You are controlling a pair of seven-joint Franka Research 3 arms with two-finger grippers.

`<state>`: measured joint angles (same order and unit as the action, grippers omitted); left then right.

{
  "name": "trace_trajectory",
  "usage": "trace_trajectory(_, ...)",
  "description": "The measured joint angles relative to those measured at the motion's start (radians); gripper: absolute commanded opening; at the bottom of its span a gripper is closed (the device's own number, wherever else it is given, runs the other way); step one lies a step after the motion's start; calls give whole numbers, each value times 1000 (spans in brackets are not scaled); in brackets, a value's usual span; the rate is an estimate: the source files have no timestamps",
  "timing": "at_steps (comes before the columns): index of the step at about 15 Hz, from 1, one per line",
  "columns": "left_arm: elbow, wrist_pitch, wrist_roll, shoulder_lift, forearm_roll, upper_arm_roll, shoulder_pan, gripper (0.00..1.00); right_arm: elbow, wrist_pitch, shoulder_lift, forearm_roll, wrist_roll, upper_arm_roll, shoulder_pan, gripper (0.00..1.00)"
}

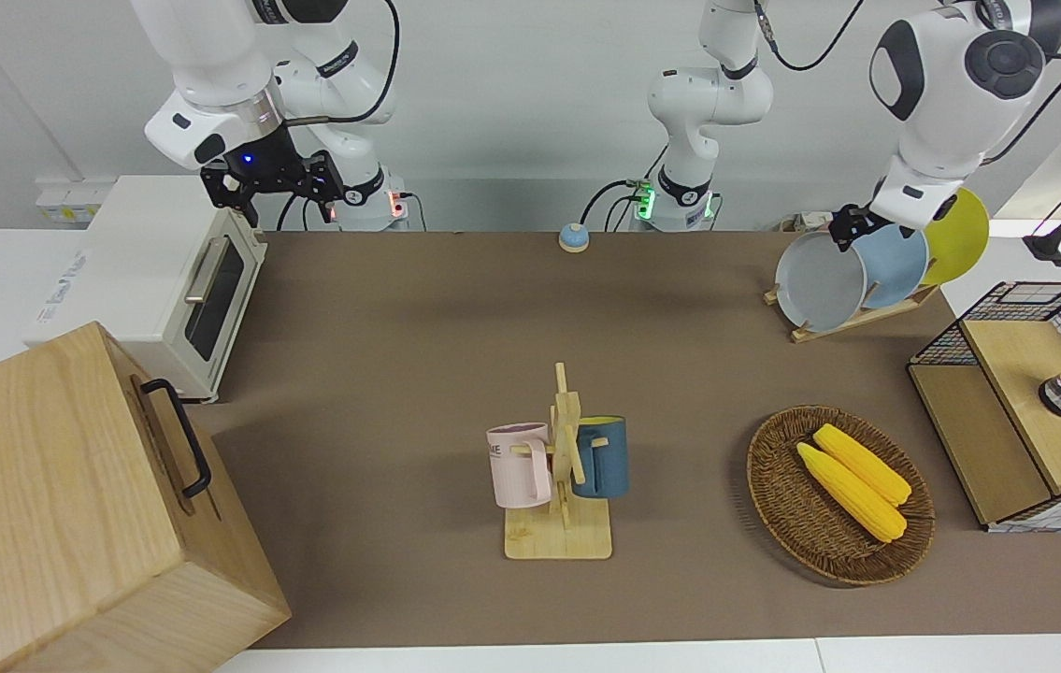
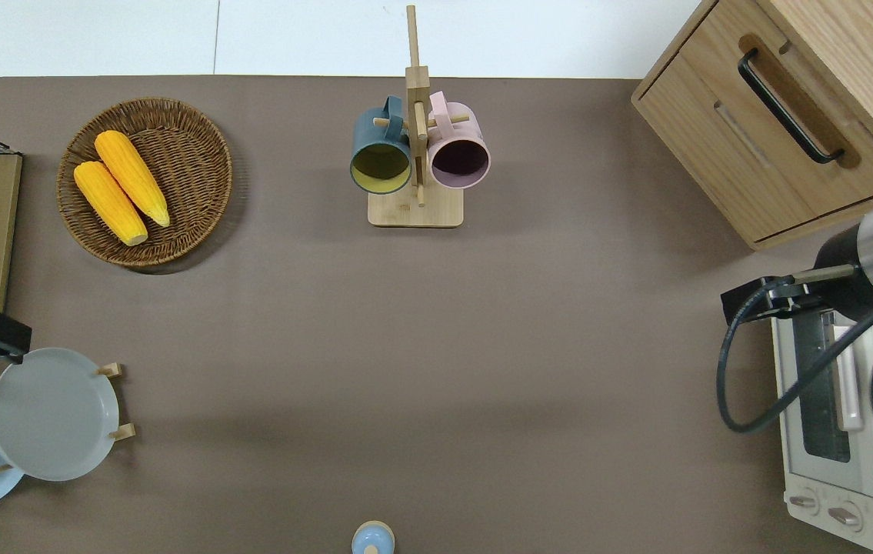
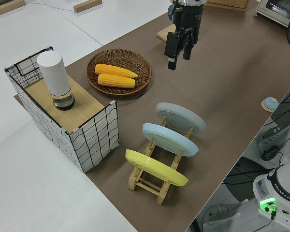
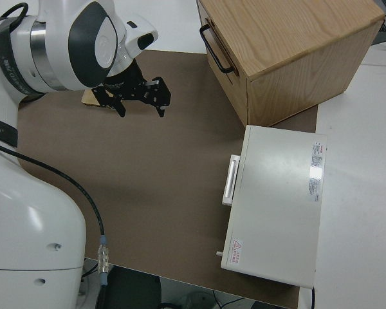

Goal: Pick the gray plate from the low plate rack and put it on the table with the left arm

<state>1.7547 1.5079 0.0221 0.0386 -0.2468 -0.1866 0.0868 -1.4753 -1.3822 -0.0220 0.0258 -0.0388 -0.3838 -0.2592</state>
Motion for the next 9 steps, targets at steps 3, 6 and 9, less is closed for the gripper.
trace_trajectory(3, 77, 73, 27, 30, -5, -51, 0, 1000, 0, 0, 0, 0, 0, 0, 0, 983)
trace_trajectory(6, 190, 164, 31, 67, -5, -84, 0, 1000, 0, 0, 0, 0, 0, 0, 0, 983)
trace_trajectory(9, 297, 256, 31, 89, -5, -97, 0, 1000, 0, 0, 0, 0, 0, 0, 0, 983)
